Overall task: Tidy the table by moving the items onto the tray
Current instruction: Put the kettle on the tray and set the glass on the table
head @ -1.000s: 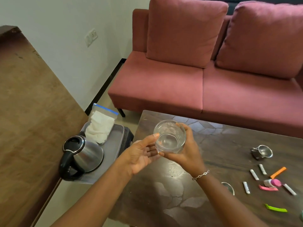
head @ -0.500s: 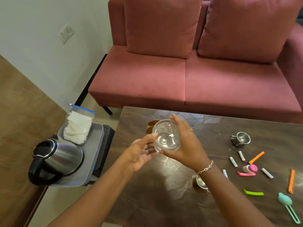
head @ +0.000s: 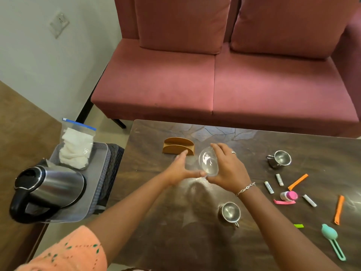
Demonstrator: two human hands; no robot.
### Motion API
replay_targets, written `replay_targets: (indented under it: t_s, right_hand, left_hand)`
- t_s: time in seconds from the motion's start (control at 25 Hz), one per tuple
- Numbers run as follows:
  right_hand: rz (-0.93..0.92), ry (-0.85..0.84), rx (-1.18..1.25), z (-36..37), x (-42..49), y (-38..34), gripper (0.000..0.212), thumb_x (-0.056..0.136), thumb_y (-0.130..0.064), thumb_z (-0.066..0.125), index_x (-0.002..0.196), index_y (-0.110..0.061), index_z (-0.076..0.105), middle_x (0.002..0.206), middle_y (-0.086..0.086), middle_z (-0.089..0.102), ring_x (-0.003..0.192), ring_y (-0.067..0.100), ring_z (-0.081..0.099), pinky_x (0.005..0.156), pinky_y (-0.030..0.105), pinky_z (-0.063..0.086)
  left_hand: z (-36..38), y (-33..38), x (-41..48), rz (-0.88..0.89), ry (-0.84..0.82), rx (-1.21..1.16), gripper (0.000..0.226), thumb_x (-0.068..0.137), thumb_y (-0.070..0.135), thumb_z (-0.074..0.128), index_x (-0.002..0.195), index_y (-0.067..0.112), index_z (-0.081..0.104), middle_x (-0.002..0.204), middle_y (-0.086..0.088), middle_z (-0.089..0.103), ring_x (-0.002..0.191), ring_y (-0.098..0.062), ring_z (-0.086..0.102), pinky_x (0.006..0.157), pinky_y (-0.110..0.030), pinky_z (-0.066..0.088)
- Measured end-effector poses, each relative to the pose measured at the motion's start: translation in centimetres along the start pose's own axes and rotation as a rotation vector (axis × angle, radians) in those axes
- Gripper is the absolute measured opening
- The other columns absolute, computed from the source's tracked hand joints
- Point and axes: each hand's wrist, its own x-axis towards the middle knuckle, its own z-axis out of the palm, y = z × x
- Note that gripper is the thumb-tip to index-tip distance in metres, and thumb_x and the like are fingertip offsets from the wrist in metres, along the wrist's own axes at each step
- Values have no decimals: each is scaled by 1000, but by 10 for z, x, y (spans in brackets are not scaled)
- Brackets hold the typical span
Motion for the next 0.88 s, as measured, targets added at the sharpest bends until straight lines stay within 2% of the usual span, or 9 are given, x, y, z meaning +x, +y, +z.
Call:
replay_targets:
  t_s: [0.08,0.12,0.24,0.32,0.68,0.88]
  right_hand:
    - [60,-14,-14,11,8,25,94,60,-33,78,137,-13,29,140,4,34,126,23,36,85,38,49]
    - [93,-20,-8,16,13,37,94,59,-32,79,137,-13,29,140,4,35,125,24,37,85,38,49]
    - [184,-32,20,33,31,69,91,59,-30,80,135,-13,31,138,5,36,122,27,41,82,40,49]
    - [239,-26,37,45,43,83,88,60,-28,79,134,-13,33,136,6,37,120,29,40,81,41,49]
    - [299,-66,75,99,85,122,83,63,-22,79,130,-5,32,131,14,37,117,34,41,89,43,47]
    - [300,-97,67,110,94,130,89,61,-20,82,131,-4,30,133,15,35,118,34,42,93,43,45]
  left_hand:
    - [4,1,15,57,98,476,117,66,52,74,148,17,-2,157,-6,-5,144,-24,2,116,-43,16]
    - [4,3,21,93,129,632,116,69,52,72,148,15,-4,157,-8,-9,144,-25,-3,117,-43,10]
    - [7,-5,41,161,147,928,108,77,53,64,147,12,-7,155,-12,-14,143,-27,-14,115,-43,-4]
    - [8,-9,51,189,142,1062,104,80,53,60,147,11,-8,155,-12,-16,142,-27,-17,115,-42,-7]
    - [12,-23,79,172,102,1122,97,84,49,58,147,11,-6,155,-14,-13,143,-27,-15,118,-43,-4]
    - [11,-30,86,126,90,1154,95,86,46,57,147,10,-6,155,-15,-13,143,-27,-14,116,-41,-6]
